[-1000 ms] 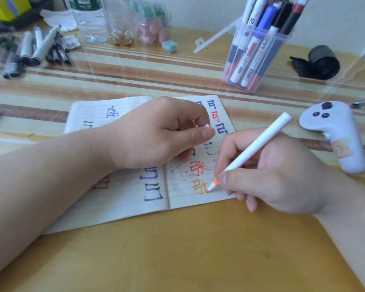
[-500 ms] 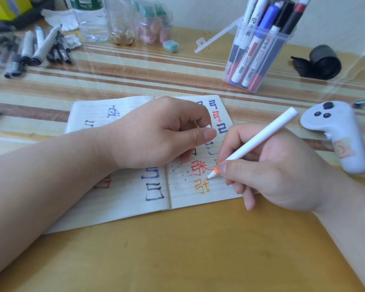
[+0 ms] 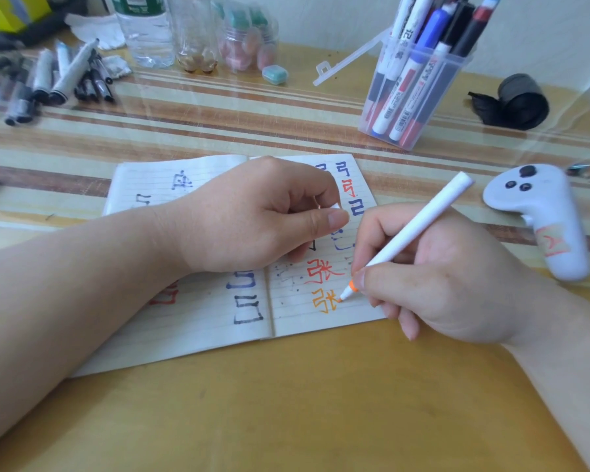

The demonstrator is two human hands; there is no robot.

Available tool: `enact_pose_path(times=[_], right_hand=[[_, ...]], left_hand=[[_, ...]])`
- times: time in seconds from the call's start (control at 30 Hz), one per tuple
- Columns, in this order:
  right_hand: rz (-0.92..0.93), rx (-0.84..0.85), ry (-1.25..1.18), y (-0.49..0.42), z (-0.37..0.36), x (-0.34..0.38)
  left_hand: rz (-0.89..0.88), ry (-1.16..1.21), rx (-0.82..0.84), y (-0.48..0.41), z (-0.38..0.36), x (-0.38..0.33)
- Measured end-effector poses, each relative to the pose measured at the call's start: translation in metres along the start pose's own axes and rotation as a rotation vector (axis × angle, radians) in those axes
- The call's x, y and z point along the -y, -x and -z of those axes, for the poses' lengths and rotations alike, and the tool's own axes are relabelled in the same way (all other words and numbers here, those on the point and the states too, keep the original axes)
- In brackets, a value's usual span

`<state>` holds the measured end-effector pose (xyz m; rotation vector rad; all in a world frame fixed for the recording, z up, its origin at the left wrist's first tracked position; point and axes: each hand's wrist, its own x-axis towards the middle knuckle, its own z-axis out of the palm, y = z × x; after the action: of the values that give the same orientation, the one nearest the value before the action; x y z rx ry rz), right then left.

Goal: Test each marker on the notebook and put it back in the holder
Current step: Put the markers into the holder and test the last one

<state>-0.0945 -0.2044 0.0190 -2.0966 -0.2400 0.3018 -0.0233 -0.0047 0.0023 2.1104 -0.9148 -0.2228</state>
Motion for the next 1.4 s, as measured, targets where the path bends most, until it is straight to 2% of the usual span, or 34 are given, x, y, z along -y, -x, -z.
enact_pose_path(times=[0.13, 0.4, 0.67, 1.17, 1.4], right_hand=[[0.018, -0.034, 0.002, -0.001, 0.000, 0.001], [0.024, -0.291, -0.369, -0.008, -0.002, -0.011], [0.104, -0.415, -0.526, -0.009, -0.001, -0.009], [0.148, -0.289, -0.472, -0.008, -0.001, -0.015], [0.162, -0.342, -0.412, -0.008, -0.007, -0.010]], left_hand=[[-0.007, 0.005, 0.008, 0.000, 0.000, 0.001], [-0.076, -0.105, -0.039, -0.002, -0.003, 0.006], [-0.112, -0.148, -0.060, -0.003, -0.002, 0.009], [-0.185, -0.093, -0.049, -0.003, -0.002, 0.008], [-0.267, -0.142, -0.103, -0.002, -0.003, 0.007]])
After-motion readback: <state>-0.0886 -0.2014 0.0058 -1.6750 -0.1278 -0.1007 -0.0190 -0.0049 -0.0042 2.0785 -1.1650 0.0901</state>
